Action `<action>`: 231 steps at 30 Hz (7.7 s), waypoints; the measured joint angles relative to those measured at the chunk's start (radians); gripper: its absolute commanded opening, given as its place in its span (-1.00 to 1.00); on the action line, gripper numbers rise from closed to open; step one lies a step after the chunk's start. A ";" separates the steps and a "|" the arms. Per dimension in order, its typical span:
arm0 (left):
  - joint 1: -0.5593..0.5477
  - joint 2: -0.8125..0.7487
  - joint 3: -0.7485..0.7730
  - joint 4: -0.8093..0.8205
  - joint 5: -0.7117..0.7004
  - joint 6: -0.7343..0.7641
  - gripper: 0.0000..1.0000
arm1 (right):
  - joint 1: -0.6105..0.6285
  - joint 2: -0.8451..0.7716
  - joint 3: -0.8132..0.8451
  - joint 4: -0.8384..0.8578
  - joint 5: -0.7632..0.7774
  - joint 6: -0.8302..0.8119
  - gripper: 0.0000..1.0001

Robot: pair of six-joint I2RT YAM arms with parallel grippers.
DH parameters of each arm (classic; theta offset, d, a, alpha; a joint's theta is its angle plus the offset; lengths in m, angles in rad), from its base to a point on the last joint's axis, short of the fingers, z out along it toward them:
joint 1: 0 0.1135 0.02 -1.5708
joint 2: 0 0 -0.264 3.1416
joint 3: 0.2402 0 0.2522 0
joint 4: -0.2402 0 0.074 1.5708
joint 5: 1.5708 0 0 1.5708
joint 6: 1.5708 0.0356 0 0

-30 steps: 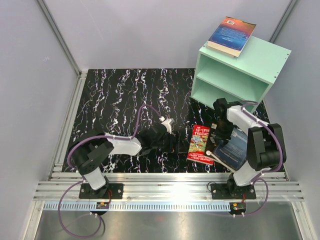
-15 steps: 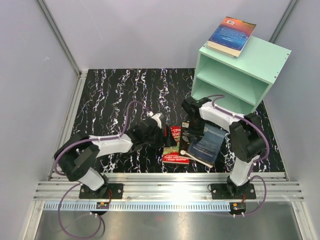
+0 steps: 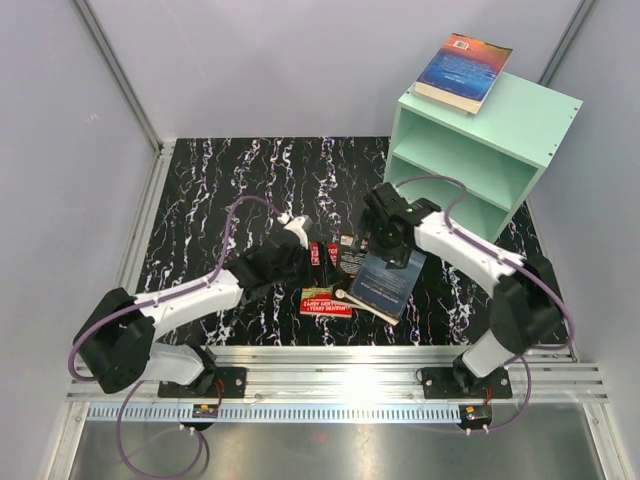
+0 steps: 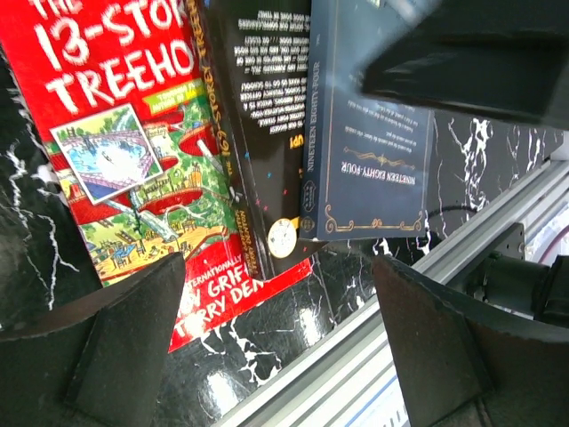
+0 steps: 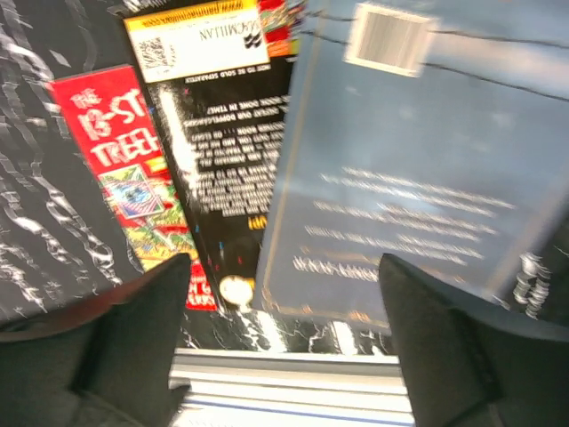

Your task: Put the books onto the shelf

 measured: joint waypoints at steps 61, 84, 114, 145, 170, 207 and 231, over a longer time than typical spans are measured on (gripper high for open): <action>-0.013 0.496 0.306 0.224 -0.040 0.066 0.24 | -0.282 -0.043 -0.737 1.105 -0.425 0.285 -1.00; -0.068 0.324 0.179 0.197 0.181 -0.074 -1.00 | -0.239 -0.757 -0.791 0.400 -0.156 0.249 0.99; -0.077 0.723 1.188 0.086 0.402 -0.212 -1.00 | -0.243 -1.271 -0.140 -0.439 0.386 0.186 1.00; -0.062 1.153 1.295 0.481 0.292 -0.525 -1.00 | -0.243 -1.321 -0.087 -0.516 0.430 0.140 0.99; -0.101 1.247 1.692 0.211 -0.013 -0.571 0.92 | -0.243 -1.317 -0.111 -0.507 0.430 0.112 0.99; 0.000 1.227 1.733 -0.042 0.156 -0.295 0.98 | -0.278 -0.758 -0.305 0.166 0.429 0.015 -1.00; 0.008 0.938 1.371 -0.128 0.235 -0.094 0.86 | -0.528 -0.406 -0.329 0.516 0.286 -0.029 -1.00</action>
